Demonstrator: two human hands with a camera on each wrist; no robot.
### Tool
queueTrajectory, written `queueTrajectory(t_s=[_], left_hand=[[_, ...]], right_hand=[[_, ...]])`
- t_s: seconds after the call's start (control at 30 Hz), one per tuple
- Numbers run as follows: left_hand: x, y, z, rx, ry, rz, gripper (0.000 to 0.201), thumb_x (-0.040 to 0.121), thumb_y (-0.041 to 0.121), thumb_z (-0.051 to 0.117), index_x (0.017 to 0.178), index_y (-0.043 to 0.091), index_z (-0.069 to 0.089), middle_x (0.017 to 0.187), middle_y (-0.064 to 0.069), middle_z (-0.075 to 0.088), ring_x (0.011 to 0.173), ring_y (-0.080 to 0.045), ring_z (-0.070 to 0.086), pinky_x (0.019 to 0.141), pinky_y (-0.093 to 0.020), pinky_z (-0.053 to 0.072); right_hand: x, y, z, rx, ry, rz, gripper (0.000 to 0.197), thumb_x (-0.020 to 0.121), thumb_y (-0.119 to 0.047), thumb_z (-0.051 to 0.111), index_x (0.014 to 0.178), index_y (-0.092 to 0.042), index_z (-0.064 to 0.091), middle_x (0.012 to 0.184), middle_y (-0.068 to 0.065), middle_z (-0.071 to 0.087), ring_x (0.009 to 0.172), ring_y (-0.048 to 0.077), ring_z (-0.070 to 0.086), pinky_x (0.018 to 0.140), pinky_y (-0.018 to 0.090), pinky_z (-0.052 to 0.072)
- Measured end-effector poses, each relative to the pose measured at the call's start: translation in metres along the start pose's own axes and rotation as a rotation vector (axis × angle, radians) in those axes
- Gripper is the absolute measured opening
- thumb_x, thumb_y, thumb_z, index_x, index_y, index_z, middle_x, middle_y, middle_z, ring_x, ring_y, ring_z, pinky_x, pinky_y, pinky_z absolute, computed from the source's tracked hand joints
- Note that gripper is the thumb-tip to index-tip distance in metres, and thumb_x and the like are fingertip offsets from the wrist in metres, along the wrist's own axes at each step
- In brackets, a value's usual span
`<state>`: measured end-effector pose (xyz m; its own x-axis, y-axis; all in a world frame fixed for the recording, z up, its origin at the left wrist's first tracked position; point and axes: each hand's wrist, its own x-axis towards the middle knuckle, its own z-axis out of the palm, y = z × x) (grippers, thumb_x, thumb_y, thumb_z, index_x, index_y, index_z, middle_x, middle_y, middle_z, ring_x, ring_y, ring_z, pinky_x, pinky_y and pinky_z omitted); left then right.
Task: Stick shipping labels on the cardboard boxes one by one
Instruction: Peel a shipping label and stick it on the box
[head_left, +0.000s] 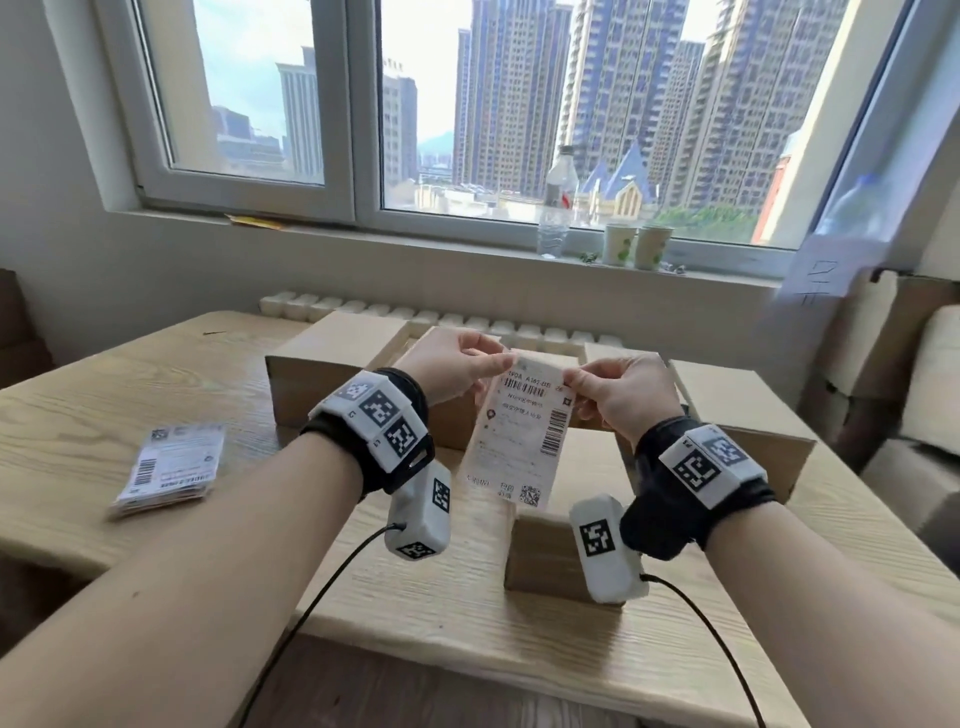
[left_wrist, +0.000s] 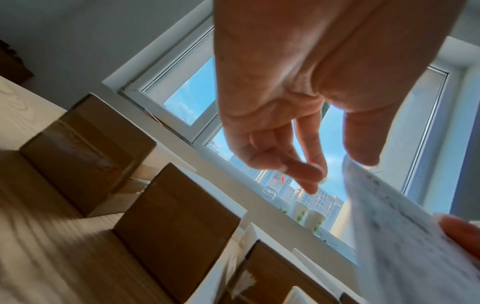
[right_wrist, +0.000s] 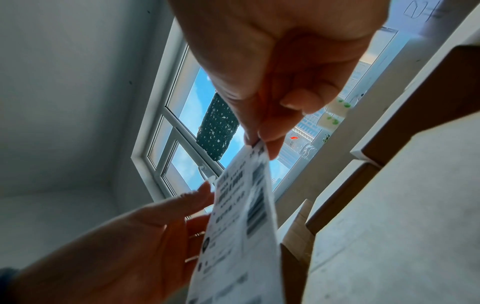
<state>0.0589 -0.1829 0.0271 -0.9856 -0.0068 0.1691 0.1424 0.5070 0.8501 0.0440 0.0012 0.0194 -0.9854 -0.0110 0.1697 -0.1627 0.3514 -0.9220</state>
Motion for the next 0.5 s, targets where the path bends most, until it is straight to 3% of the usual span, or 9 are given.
queueTrajectory(t_s=[0.07,0.17,0.23,0.37,0.43,0.5], left_hand=[[0.002,0.006,0.003,0.005,0.020,0.026,0.021,0.086,0.031,0.064,0.097,0.013,0.066,0.075,0.007,0.065,0.060,-0.005,0.054,0.053,-0.011,0.043],[0.004,0.009,0.008,0.004,0.035,0.038,0.019,0.086,0.024,0.064,0.093,0.007,0.066,0.075,0.001,0.063,0.059,-0.006,0.051,0.048,-0.010,0.044],[0.006,0.009,0.010,-0.003,0.028,0.023,0.018,0.088,0.021,0.063,0.093,0.004,0.065,0.078,-0.002,0.064,0.060,-0.006,0.053,0.045,-0.009,0.043],[0.009,0.006,0.008,-0.048,0.080,-0.022,0.010,0.090,0.019,0.059,0.084,0.011,0.059,0.077,-0.001,0.064,0.062,-0.007,0.057,0.044,-0.010,0.046],[0.010,0.006,0.006,-0.084,0.108,-0.022,0.011,0.090,0.021,0.060,0.084,0.012,0.059,0.076,0.000,0.064,0.061,-0.007,0.058,0.045,-0.012,0.045],[0.010,0.008,0.005,-0.108,0.109,-0.014,0.013,0.090,0.023,0.061,0.086,0.011,0.060,0.076,0.000,0.065,0.062,-0.007,0.059,0.047,-0.014,0.045]], right_hand=[[-0.001,0.001,-0.005,0.016,0.001,0.004,0.015,0.084,-0.017,0.070,0.073,-0.006,0.068,0.065,0.007,0.067,0.045,0.007,0.057,0.050,0.021,0.055],[-0.001,0.003,-0.011,0.030,0.016,0.000,0.015,0.082,-0.016,0.072,0.079,-0.002,0.069,0.067,0.008,0.067,0.040,0.004,0.053,0.038,0.012,0.042],[0.000,0.004,-0.012,0.037,0.045,-0.013,0.014,0.079,-0.015,0.075,0.077,-0.003,0.068,0.068,0.007,0.067,0.040,0.003,0.053,0.036,0.011,0.039],[0.004,0.003,-0.012,-0.032,0.218,-0.100,0.018,0.072,-0.019,0.081,0.069,-0.018,0.063,0.070,0.000,0.067,0.057,0.013,0.061,0.055,0.026,0.054],[0.004,-0.004,-0.010,-0.039,0.163,-0.142,0.013,0.073,-0.018,0.079,0.072,-0.018,0.066,0.071,-0.001,0.068,0.059,0.014,0.063,0.058,0.027,0.054],[0.000,-0.013,-0.003,-0.058,0.014,-0.165,0.007,0.076,-0.017,0.077,0.074,-0.016,0.070,0.071,0.000,0.071,0.059,0.012,0.064,0.054,0.022,0.051]])
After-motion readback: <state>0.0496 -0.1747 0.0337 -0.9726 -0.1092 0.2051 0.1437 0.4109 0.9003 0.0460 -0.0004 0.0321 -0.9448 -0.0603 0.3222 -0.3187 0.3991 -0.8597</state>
